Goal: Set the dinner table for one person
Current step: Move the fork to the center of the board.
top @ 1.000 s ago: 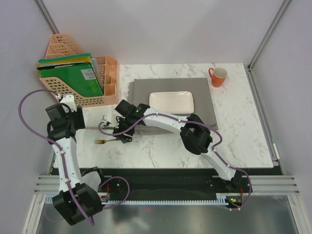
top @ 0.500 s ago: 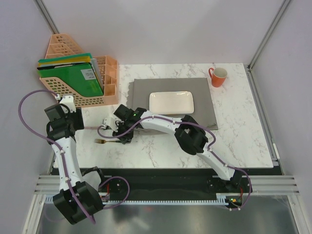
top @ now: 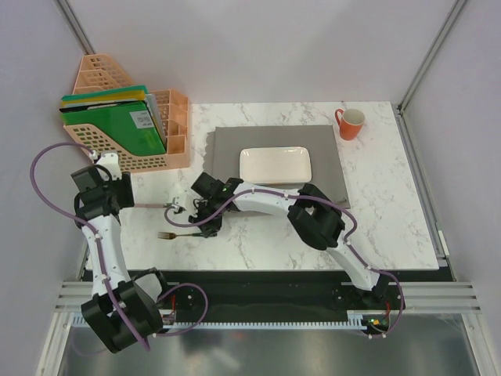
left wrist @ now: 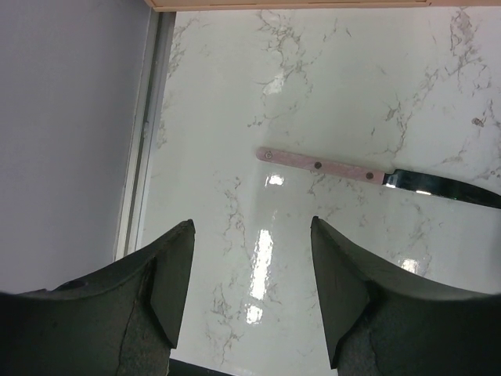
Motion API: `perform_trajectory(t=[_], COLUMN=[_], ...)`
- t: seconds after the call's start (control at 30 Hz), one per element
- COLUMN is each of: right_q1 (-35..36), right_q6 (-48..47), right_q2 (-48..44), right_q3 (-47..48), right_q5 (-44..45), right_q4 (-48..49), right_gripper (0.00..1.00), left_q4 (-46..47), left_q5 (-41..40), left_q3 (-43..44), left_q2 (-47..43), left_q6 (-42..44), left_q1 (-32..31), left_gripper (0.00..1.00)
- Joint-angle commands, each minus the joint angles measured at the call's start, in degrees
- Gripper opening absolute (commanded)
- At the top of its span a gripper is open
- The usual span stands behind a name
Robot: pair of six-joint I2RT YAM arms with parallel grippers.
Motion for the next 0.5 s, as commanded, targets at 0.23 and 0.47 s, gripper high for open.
perform_trajectory(t=[0.23, 0.47], right_q1=[0.09, -0.18], right_q6=[0.91, 1.17], right_q2=[-10.4, -14.01], right_q3=[-20.83, -26.21], right_q5=[0.51, 2.26], right_q4=[0.62, 2.03], right_gripper=[0.07, 0.0], left_q4=[3.04, 3.13], left_q5=[3.61, 4.22], left_q3=[2.83, 2.92], left_q2=[1.06, 1.5], left_q6=[1.67, 2.02], left_q1=[0.51, 0.51], left_gripper=[0.68, 0.68])
